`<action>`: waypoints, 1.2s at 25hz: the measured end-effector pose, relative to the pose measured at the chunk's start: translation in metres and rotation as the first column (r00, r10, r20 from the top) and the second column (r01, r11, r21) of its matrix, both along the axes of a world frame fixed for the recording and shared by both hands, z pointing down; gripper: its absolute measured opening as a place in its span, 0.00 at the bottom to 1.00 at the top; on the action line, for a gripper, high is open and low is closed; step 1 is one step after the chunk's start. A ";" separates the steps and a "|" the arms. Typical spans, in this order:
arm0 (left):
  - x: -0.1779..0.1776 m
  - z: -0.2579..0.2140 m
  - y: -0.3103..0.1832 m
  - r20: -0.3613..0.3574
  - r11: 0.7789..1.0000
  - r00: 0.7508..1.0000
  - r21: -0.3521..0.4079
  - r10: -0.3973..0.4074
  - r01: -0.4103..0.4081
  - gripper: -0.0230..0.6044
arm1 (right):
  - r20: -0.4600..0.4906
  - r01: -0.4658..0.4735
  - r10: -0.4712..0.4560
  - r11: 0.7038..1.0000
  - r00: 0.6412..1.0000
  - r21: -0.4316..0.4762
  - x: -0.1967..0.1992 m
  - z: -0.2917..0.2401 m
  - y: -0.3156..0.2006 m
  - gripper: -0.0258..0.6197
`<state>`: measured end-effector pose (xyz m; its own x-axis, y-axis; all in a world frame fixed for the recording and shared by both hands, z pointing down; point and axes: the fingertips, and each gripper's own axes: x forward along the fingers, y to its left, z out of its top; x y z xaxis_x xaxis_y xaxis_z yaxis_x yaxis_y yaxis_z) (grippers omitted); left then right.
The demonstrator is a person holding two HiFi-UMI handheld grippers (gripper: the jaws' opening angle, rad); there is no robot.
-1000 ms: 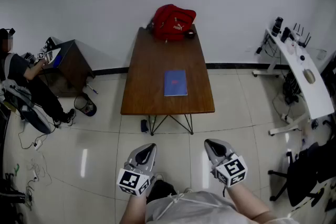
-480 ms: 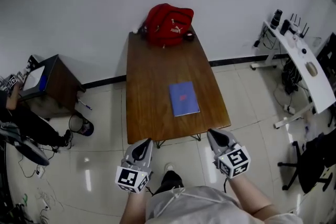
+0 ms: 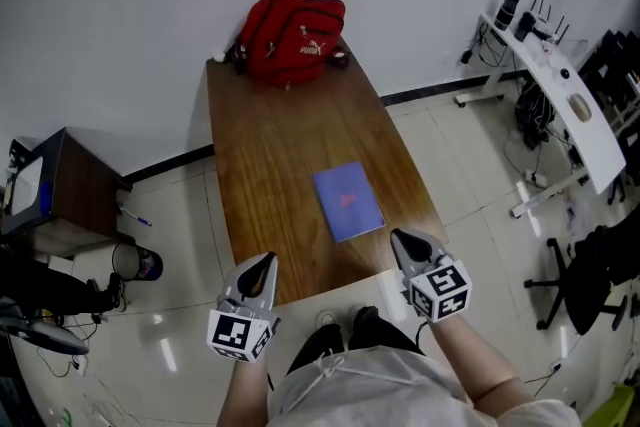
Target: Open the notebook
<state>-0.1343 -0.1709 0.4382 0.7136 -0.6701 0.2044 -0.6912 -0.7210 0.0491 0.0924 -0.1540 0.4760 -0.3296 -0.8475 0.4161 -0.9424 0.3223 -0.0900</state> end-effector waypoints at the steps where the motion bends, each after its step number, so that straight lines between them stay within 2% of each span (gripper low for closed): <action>1: 0.001 0.008 -0.003 0.001 1.000 1.000 -0.022 0.002 -0.002 0.05 | 0.001 -0.005 0.005 1.000 1.000 -0.023 0.003 0.008 -0.005 0.05; 8: 0.022 0.056 -0.020 -0.006 0.986 0.999 -0.161 0.033 -0.034 0.05 | -0.044 -0.015 0.006 0.979 0.999 -0.203 0.022 0.079 -0.033 0.05; 13: 0.040 0.093 -0.027 0.009 0.968 0.999 -0.248 0.052 -0.048 0.05 | -0.048 -0.005 -0.013 0.936 0.999 -0.352 0.031 0.142 -0.044 0.13; 17: 0.051 0.121 -0.029 0.016 0.953 0.999 -0.299 0.050 -0.043 0.05 | -0.041 -0.033 0.017 0.904 0.999 -0.427 0.040 0.184 -0.050 0.16; 21: 0.059 0.137 -0.028 0.020 0.944 0.999 -0.329 0.045 -0.036 0.05 | -0.022 -0.064 0.060 0.877 0.998 -0.477 0.045 0.208 -0.047 0.17; 26: 0.072 0.139 -0.023 0.056 0.945 0.994 -0.318 0.091 -0.068 0.05 | 0.012 -0.103 0.126 0.860 0.992 -0.500 0.048 0.215 -0.052 0.16; 30: 0.077 0.138 -0.023 0.039 0.943 0.995 -0.325 0.095 -0.077 0.05 | 0.003 -0.119 0.140 0.850 0.990 -0.513 0.051 0.217 -0.053 0.10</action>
<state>-0.0574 -0.1937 0.5760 0.7480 -0.4982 0.4385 -0.6349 -0.7296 0.2540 0.1434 -0.2070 0.6930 -0.2567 -0.5552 0.7911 -0.9646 0.0964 -0.2454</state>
